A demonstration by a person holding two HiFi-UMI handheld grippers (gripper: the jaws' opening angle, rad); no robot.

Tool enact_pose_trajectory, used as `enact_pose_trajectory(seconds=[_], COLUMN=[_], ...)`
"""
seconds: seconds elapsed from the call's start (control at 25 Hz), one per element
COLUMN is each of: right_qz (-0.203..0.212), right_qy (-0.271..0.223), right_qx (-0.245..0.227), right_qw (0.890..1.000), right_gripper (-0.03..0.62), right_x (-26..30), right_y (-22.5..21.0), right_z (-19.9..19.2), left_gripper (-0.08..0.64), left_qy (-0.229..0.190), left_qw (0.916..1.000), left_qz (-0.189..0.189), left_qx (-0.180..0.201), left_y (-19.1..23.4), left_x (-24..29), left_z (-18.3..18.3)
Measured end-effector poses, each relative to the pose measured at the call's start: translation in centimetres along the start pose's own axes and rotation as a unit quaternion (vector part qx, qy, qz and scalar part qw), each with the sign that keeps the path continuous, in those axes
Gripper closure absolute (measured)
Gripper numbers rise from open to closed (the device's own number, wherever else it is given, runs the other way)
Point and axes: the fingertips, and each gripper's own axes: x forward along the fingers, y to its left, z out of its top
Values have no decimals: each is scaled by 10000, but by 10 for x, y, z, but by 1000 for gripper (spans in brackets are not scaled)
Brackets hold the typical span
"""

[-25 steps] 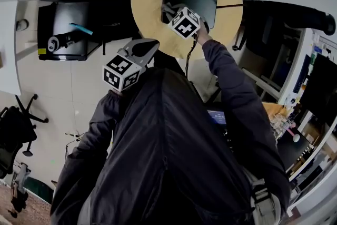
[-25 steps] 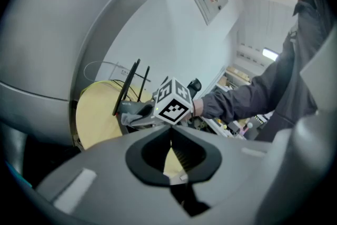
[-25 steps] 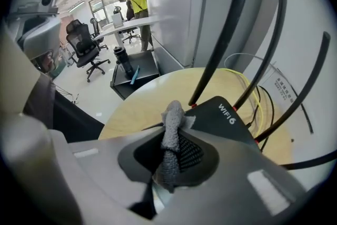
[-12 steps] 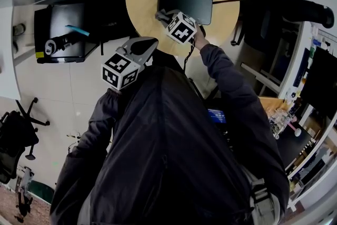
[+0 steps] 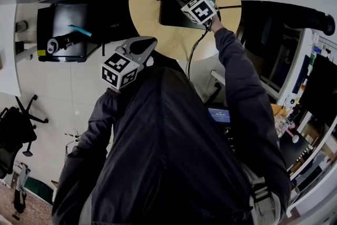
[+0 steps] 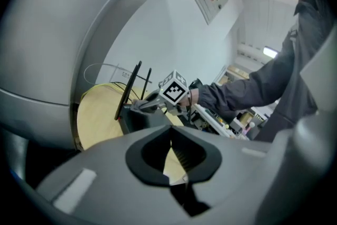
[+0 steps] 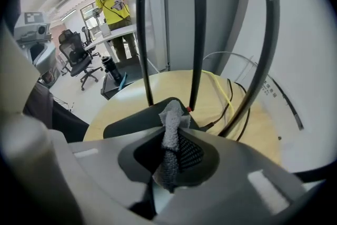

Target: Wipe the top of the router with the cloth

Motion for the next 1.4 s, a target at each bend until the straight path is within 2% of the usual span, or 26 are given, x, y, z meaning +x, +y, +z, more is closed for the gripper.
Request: enact_pose_trajectory(seconds=[0.2,0.56,0.8,1.12,1.4], right_qz=[-75,50,453,345,484], right_qy=[119,463,436,322,404], right_qx=[-389,-286,-230,-337,-324], right_qw=[9991,9985,9978,9983,9975], right_gripper=[560,561,561,561,561], right_x=[13,20,15,4,-2], right_y=[-9,-7,30,64,96], right_z=[11,-2,-14,-29,-45], left_gripper=[560,560,560,560,560], left_qy=[43,71,128,230,265], left_qw=[9999,9998,9999,9997,9995], left_qz=[99,110,65,-92,-177], left_qx=[-93,-125,-78,-36,-5], left_y=[5,5,8,1,-2], left_x=[0,3,9,16,20], left_z=[-2,-5,-5,-11,-13])
